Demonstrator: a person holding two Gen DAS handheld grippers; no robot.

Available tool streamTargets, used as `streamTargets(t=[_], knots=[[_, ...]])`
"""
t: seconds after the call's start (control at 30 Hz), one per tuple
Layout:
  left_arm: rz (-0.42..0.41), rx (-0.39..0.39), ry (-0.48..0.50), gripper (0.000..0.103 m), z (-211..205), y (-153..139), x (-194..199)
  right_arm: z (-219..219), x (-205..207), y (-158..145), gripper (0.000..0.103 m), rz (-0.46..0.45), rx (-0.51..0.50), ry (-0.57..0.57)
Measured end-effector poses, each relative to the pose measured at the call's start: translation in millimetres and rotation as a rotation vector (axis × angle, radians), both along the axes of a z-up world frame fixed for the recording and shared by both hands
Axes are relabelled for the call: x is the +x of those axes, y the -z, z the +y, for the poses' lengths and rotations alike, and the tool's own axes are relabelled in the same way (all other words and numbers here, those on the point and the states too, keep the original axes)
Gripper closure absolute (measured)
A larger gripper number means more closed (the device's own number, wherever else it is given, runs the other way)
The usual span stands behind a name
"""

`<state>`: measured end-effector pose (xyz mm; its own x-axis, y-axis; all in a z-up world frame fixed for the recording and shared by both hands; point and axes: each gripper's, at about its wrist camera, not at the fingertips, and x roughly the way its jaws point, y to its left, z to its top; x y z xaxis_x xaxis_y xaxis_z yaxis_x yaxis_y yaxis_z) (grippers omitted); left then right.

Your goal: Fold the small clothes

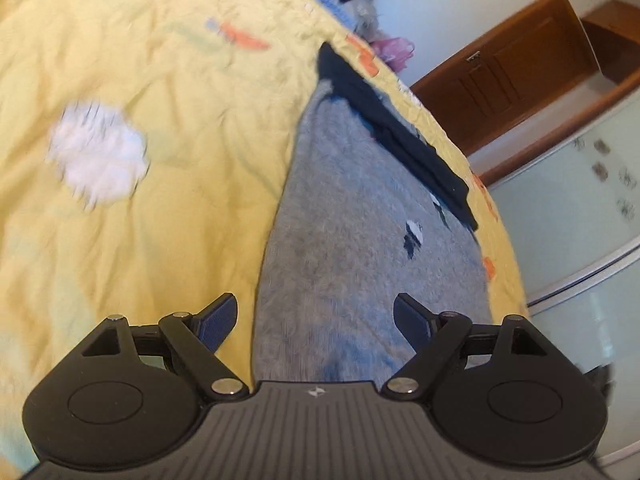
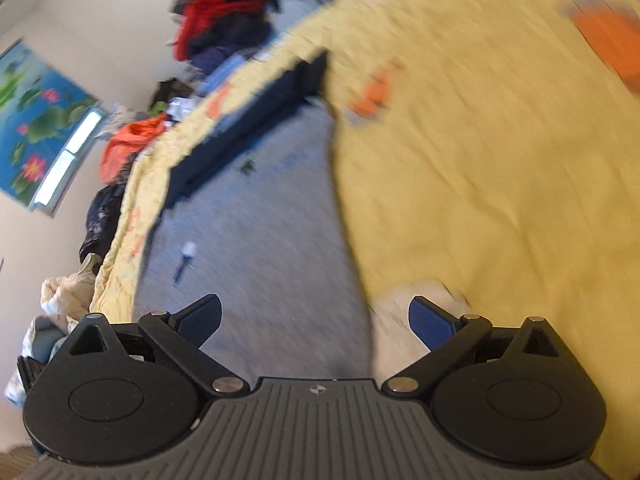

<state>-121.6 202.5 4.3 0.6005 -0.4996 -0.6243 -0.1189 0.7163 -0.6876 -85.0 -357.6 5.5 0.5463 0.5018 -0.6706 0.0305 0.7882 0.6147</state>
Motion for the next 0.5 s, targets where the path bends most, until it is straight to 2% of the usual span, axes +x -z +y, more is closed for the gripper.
streamTargets(t=[0.1,0.2,0.23,0.3,0.43,0.5], knots=[[0.037,-0.123,0.016,0.017,4,9,-9,-2,-9,11,0.002,0.011,0.052,-0.020],[0.117,-0.329,0.061,0.017,5,28,-16,-5,-8,18,0.002,0.047,0.162,-0.048],[0.136,-0.354,0.062,0.018,2,32,-18,-5,-7,22,0.002,0.069,0.209,-0.065],[0.132,-0.362,0.064,0.018,1,33,-21,-4,-3,27,0.002,0.103,0.279,-0.103],[0.138,-0.349,0.083,0.018,-7,31,-19,0,0,27,0.002,0.122,0.307,-0.118],[0.131,-0.315,0.096,0.018,-13,28,-17,-1,1,28,0.002,0.136,0.333,-0.118]])
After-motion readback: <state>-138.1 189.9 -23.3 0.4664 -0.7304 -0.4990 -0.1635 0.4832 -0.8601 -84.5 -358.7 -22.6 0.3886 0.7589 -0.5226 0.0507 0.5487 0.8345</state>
